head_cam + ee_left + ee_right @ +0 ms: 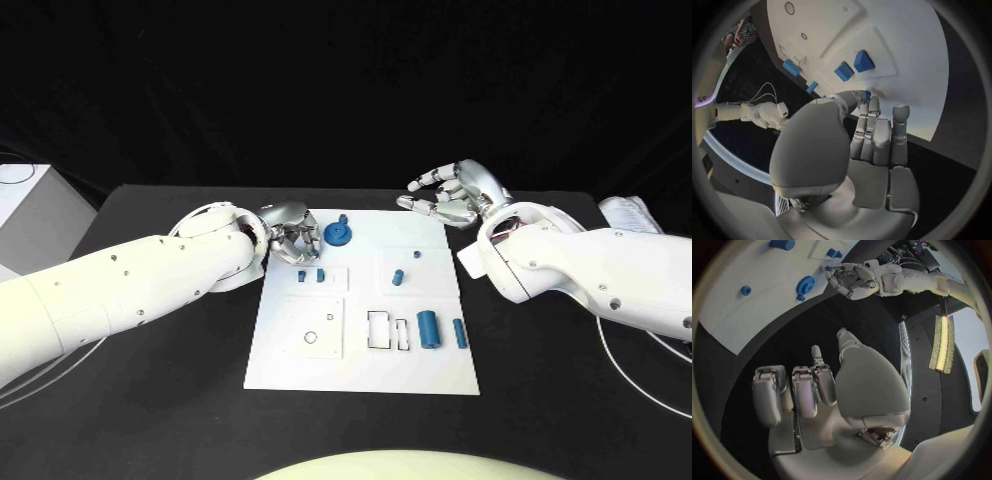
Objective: Assemble the parts on the task board
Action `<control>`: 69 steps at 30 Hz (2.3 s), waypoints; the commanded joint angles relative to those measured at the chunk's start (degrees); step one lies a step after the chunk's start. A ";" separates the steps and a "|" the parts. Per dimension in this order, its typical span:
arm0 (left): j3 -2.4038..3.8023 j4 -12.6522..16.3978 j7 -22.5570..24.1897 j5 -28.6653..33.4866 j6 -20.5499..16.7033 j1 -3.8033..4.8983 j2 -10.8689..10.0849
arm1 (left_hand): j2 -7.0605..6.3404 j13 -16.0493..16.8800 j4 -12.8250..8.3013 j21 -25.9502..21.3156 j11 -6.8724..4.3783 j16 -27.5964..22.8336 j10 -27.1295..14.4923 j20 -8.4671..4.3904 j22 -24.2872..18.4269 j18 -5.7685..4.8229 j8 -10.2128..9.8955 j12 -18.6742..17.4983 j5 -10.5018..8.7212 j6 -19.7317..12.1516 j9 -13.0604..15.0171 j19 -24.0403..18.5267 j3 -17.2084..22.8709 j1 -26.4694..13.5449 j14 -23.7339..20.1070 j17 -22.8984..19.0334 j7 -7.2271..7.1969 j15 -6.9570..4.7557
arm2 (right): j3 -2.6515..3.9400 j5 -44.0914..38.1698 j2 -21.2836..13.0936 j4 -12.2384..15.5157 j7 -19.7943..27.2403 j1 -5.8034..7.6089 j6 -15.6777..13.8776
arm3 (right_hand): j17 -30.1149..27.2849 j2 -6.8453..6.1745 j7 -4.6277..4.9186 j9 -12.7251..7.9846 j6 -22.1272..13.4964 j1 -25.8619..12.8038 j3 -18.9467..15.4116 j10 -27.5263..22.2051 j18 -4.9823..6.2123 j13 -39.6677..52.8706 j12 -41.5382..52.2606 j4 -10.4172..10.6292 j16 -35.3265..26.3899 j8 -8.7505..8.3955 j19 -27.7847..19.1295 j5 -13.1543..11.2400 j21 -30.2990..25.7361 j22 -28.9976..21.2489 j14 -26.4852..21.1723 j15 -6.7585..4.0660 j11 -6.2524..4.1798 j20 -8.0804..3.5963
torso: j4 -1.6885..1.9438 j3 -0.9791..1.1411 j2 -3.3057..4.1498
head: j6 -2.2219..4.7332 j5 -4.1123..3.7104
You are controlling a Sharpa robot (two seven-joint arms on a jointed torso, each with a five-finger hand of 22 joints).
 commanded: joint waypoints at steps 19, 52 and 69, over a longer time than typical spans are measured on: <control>-0.29 -0.65 -0.77 -0.25 3.27 0.01 0.88 | 0.32 0.11 -0.48 -0.14 0.00 0.21 0.66 0.03 -0.24 -0.60 -0.16 -0.36 -0.06 0.36 0.21 0.14 0.09 -0.56 0.35 -0.27 0.03 -0.07 | 0.02 -0.45 0.00 0.11 0.52 -0.02 0.64 | 11.83 0.47 -0.38 0.10 -0.04 0.19 -0.30 -0.19 0.03 8.82 -0.10 -0.08 -0.19 0.19 4.30 0.10 -0.13 12.80 5.06 -0.26 -0.10 -0.18 | 0.02 0.00 -0.03 | -0.19 -0.13; -0.66 -0.99 -0.50 -1.88 1.47 -0.24 0.98 | -0.34 0.65 -1.20 -1.63 0.65 -0.02 0.29 0.39 -1.76 -0.31 -4.22 -3.36 -0.10 -4.05 -0.85 -1.26 -0.06 -2.30 -0.92 -2.25 0.64 0.52 | 0.02 -0.45 0.03 -0.08 0.56 -0.02 0.74 | 11.76 0.49 -0.39 0.11 -0.10 0.22 -0.40 -0.26 0.05 8.71 -0.20 -0.07 -0.23 0.23 4.27 0.10 -0.21 12.74 5.04 -0.28 -0.12 -0.21 | 0.08 -0.10 -0.06 | -0.19 -0.13; -0.65 -0.91 -0.90 -1.96 0.23 -0.31 0.34 | -0.93 1.46 -1.35 -2.48 0.84 0.08 0.36 0.55 -2.46 -0.24 -8.47 -5.11 -0.01 -9.86 -2.75 -1.31 -0.41 -3.42 -1.39 -3.19 -0.51 0.71 | 0.01 -0.89 -0.17 -0.36 -0.35 -0.03 2.04 | 11.71 0.42 -0.30 0.05 -0.56 0.33 -0.59 -3.55 0.20 5.53 -4.01 -0.07 -0.27 0.10 3.99 0.12 -0.78 12.34 5.03 -0.27 -0.08 -0.21 | 0.00 -0.05 0.02 | -0.12 -0.15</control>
